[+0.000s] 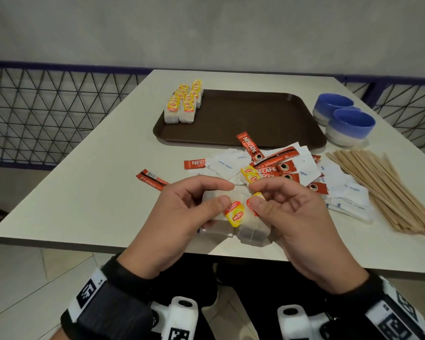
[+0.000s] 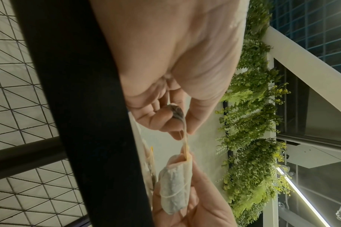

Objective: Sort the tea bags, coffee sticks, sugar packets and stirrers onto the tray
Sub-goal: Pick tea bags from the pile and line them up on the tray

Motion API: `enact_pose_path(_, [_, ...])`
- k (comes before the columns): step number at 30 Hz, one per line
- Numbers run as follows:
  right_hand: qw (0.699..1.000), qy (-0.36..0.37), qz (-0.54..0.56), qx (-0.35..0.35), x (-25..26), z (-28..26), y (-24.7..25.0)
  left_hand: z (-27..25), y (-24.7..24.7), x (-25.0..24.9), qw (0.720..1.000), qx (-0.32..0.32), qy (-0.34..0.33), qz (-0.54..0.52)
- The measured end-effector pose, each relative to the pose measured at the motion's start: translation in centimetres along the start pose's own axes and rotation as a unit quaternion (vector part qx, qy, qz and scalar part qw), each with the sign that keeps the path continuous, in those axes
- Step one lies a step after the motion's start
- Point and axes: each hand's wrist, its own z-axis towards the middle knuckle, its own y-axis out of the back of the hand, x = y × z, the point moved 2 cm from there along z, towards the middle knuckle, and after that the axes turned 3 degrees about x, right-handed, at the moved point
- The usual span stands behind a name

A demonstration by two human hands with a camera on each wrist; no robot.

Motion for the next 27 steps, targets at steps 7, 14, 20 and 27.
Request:
enact_pose_path(7, [1.0, 0.022, 0.0, -0.013, -0.3, 0.0, 0.3, 0.1, 0.0, 0.1, 1.0, -0.016, -0.009, -0.014])
enact_pose_path(14, [0.999, 0.034, -0.021, 0.003, -0.4, -0.1, 0.3, 0.6, 0.5, 0.6, 0.994, -0.085, -0.032, -0.053])
enact_pose_path(20, [0.997, -0.025, -0.063, 0.038, -0.5, 0.5, -0.8, 0.7, 0.5, 0.6, 0.989, -0.115, -0.062, -0.073])
enact_pose_path(27, [0.993, -0.033, -0.1, 0.051, -0.7, 1.1, -1.8, 0.6, 0.5, 0.8, 0.989, -0.117, -0.083, -0.031])
